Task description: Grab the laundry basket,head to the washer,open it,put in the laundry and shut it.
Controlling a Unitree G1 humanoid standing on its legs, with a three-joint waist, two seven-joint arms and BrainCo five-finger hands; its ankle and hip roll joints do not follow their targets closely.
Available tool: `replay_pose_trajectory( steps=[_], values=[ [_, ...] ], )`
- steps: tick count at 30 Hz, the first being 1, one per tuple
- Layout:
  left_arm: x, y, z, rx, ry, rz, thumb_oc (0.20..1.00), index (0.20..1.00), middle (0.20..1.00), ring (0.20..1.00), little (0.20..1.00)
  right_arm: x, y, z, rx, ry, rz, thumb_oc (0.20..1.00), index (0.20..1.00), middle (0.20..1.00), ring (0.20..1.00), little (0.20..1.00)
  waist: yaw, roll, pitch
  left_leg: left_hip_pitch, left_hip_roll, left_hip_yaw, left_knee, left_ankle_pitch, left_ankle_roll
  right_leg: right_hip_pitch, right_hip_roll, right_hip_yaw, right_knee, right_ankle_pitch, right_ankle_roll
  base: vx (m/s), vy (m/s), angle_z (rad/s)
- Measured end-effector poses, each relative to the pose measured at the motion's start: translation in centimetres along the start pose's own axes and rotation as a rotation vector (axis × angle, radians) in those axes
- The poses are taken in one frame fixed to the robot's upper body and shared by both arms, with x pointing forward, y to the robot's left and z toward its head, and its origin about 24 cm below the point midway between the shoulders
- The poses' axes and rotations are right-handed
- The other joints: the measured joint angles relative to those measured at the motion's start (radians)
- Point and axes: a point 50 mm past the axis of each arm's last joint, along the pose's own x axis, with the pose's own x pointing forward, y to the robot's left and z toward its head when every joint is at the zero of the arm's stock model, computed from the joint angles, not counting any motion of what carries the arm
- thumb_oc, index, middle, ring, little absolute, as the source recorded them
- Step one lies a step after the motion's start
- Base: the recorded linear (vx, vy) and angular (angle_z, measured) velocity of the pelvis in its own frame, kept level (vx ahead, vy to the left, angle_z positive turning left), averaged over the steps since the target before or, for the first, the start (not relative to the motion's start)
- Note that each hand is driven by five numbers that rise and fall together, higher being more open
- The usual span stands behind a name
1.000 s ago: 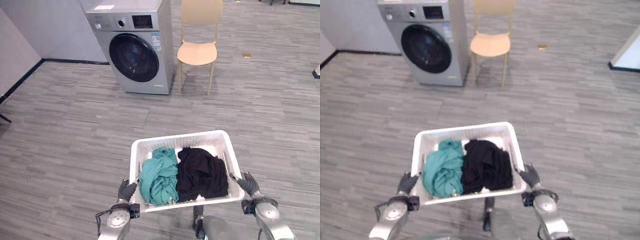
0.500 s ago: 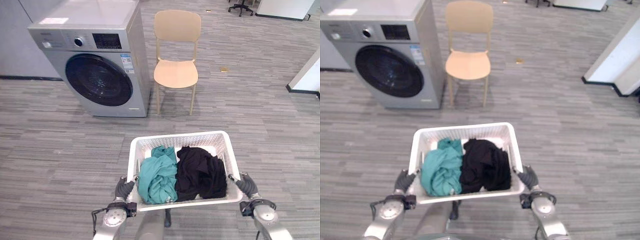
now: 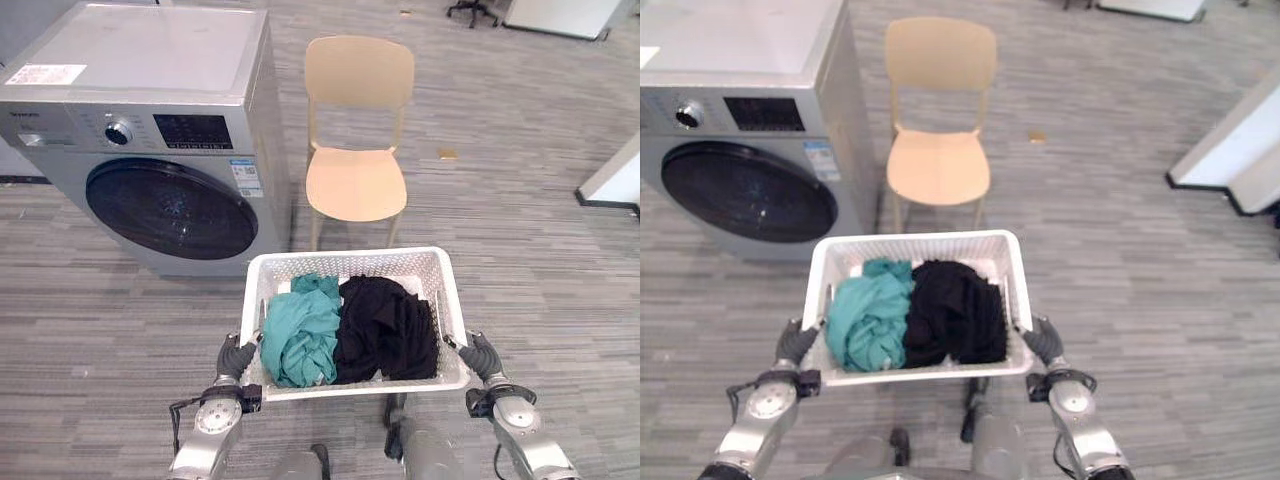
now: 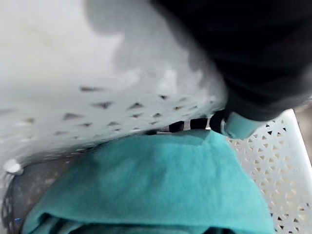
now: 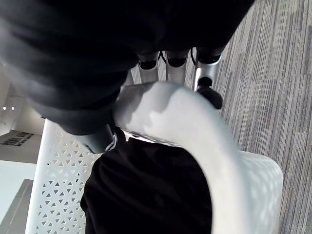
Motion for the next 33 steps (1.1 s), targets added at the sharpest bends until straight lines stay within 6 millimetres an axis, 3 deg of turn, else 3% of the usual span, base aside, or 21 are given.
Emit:
replay_pose_trajectory(
  steps=[3,4,5,6,8,9,10,11,13,14,17,19,20,23,24,26,27,30,33],
  values=[
    [-0.5,-1.1,-1.1,-0.026,0.04,-0.014,0.2,0.2,0.2,0.2,0.2,-0.9,-0.6,-1.6,-0.009,0.064,-0.017,0.2,0.2,0.2,0.2,0.2,-0.033,0.048,0.005,0.145,0.009,-0.042,-0.079,-0.028,-0.031,-0.006,-0.004,-0.033,-0.008,0.032,-0.013,0.5,-0.233,0.61],
    [-0.8,-1.1,-1.5,-0.016,0.052,-0.021,0.2,0.2,0.2,0.2,0.2,-1.2,-0.7,-2.1,-0.014,0.079,-0.014,0.2,0.2,0.2,0.2,0.2,-0.034,0.048,0.003,0.19,0.016,-0.045,-0.083,-0.039,-0.05,0.017,-0.006,-0.021,0.017,0.03,-0.013,0.71,-0.463,0.74],
    [-1.1,-1.6,-2.1,-0.026,0.076,-0.03,0.2,0.2,0.2,0.2,0.2,-1.3,-1.1,-2.3,-0.033,0.091,-0.011,0.2,0.2,0.2,0.2,0.2,-0.039,0.086,-0.002,0.253,0.064,-0.065,-0.078,-0.058,-0.083,0.037,0.018,-0.01,0.097,0.111,-0.036,0.57,-0.451,0.55],
    [-1.2,-1.9,-2.3,-0.035,0.083,-0.031,0.2,0.2,0.2,0.2,0.2,-1.3,-1.3,-2.4,-0.038,0.097,-0.016,0.2,0.2,0.2,0.2,0.2,-0.038,0.107,-0.012,0.258,0.09,-0.072,-0.048,-0.053,-0.091,0.039,0.033,-0.019,0.148,0.122,-0.049,0.39,-0.355,0.61],
    [-1.2,-1.9,-2.2,-0.033,0.082,-0.036,0.2,0.2,0.2,0.2,0.2,-1.1,-1.8,-2.1,-0.053,0.088,-0.016,0.2,0.2,0.2,0.2,0.2,-0.037,0.11,-0.025,0.173,0.123,-0.066,0.181,-0.022,-0.125,0.065,0.057,-0.034,0.202,0.132,-0.128,0.23,-0.233,0.29],
    [-1.4,-2.3,-2.4,-0.052,0.085,-0.034,0.2,0.2,0.2,0.2,0.2,-0.5,-2.2,-1.2,-0.073,0.057,-0.003,0.2,0.2,0.2,0.2,0.2,-0.008,0.116,-0.032,0.108,0.151,-0.065,0.336,0.017,-0.117,0.093,0.083,-0.024,0.203,0.11,-0.176,0.29,-0.245,-0.09],
    [-1.2,-2.4,-2.1,-0.053,0.075,-0.039,0.2,0.2,0.2,0.2,0.2,0.2,-2.5,-0.3,-0.082,0.024,-0.009,0.2,0.2,0.2,0.2,0.2,-0.011,0.116,-0.031,0.074,0.179,-0.034,0.355,0.017,-0.116,0.128,0.103,-0.023,0.188,0.088,-0.203,0.38,-0.232,-0.22],
    [-1.1,-2.5,-1.7,-0.053,0.063,-0.045,0.2,0.2,0.2,0.2,0.2,0.3,-2.7,-0.1,-0.083,0.019,-0.015,0.2,0.2,0.2,0.2,0.2,-0.01,0.108,-0.031,0.067,0.19,-0.014,0.346,0.018,-0.119,0.151,0.11,-0.026,0.175,0.081,-0.207,0.31,-0.147,-0.07],
    [-0.5,-2.4,-0.7,-0.047,0.026,-0.047,0.2,0.2,0.2,0.2,0.2,0.6,-2.7,0.7,-0.081,-0.014,-0.018,0.2,0.2,0.2,0.2,0.2,-0.014,0.083,-0.033,0.021,0.184,0.005,0.309,0.019,-0.12,0.231,0.124,-0.008,0.121,0.028,-0.216,0.24,-0.108,0.02],
    [-0.3,-2.6,-0.3,-0.044,0.012,-0.056,0.2,0.2,0.2,0.2,0.2,0.3,-2.9,0.5,-0.076,-0.01,-0.026,0.2,0.2,0.2,0.2,0.2,-0.017,0.07,-0.036,0.003,0.185,0.01,0.3,0.014,-0.115,0.265,0.126,-0.015,0.086,0.052,-0.199,0.07,-0.026,-0.06],
    [-0.1,-2.2,0.2,-0.031,-0.01,-0.052,0.2,0.2,0.2,0.2,0.2,0.4,-2.6,1.1,-0.068,-0.041,-0.025,0.2,0.2,0.2,0.2,0.2,-0.032,0.041,-0.048,-0.069,0.155,0.011,0.206,0.02,-0.122,0.31,0.128,-0.006,0.049,0.051,-0.2,0.2,-0.078,-0.17],
    [0.2,-2.3,0.6,-0.03,-0.024,-0.059,0.2,0.2,0.2,0.2,0.2,0.2,-2.8,1.0,-0.061,-0.038,-0.045,0.2,0.2,0.2,0.2,0.2,-0.032,0.019,-0.047,-0.151,0.136,0.064,0.118,0.023,-0.118,0.344,0.115,0.019,-0.02,0.022,-0.191,0.16,-0.016,-0.09],
    [0.3,-2.5,0.7,-0.043,-0.027,-0.055,0.2,0.2,0.2,0.2,0.2,0.5,-2.9,1.2,-0.058,-0.043,-0.056,0.2,0.2,0.2,0.2,0.2,-0.008,0.004,-0.032,-0.215,0.116,0.064,-0.005,0.082,-0.111,0.361,0.11,0.04,-0.05,0.061,-0.175,0.26,0.021,-0.47],
    [-0.6,-2.1,-1.0,-0.037,0.034,-0.037,0.2,0.2,0.2,0.2,0.2,0.6,-2.2,0.2,-0.074,0.003,-0.029,0.2,0.2,0.2,0.2,0.2,0.007,0.017,-0.022,-0.236,0.131,0.035,-0.068,0.184,-0.125,0.429,0.126,0.06,-0.05,0.038,-0.149,0.2,0.045,-0.45],
    [-1.0,-2.0,-1.8,-0.035,0.062,-0.032,0.2,0.2,0.2,0.2,0.2,0.3,-2.0,-0.5,-0.083,0.03,-0.015,0.2,0.2,0.2,0.2,0.2,0.002,0.028,-0.019,-0.242,0.14,0.039,-0.072,0.242,-0.118,0.468,0.132,0.062,-0.051,0.013,-0.14,0.23,0.08,-0.18],
    [-1.4,-2.0,-2.3,-0.033,0.08,-0.033,0.2,0.2,0.2,0.2,0.2,0.0,-1.9,-1.0,-0.089,0.046,-0.012,0.2,0.2,0.2,0.2,0.2,-0.006,0.055,-0.029,-0.232,0.152,0.042,-0.073,0.261,-0.11,0.49,0.139,0.062,-0.056,-0.014,-0.124,0.2,0.094,-0.05],
    [-1.2,-2.1,-2.3,-0.021,0.08,-0.041,0.2,0.2,0.2,0.2,0.2,-0.1,-2.1,-1.5,-0.091,0.066,-0.02,0.2,0.2,0.2,0.2,0.2,-0.01,0.068,-0.029,-0.196,0.141,0.045,-0.117,0.316,-0.066,0.508,0.138,0.064,-0.05,-0.031,-0.094,0.11,0.075,0.05],
    [-0.6,-1.6,-1.4,0.035,0.052,-0.04,0.2,0.2,0.2,0.2,0.2,0.2,-1.5,-1.2,-0.086,0.055,-0.023,0.2,0.2,0.2,0.2,0.2,-0.006,0.042,-0.027,-0.163,0.078,0.069,-0.193,0.358,-0.049,0.487,0.069,0.072,-0.027,-0.057,-0.046,0.07,0.107,-0.04],
    [1.7,-1.2,1.5,0.086,-0.036,-0.011,0.2,0.2,0.2,0.2,0.2,2.0,-0.6,0.6,-0.068,0.002,-0.046,0.2,0.2,0.2,0.2,0.2,-0.003,0.036,-0.011,-0.166,0.033,0.092,-0.222,0.372,-0.032,0.457,0.02,0.076,-0.009,-0.059,-0.02,-0.17,0.128,-0.07]
  ],
)
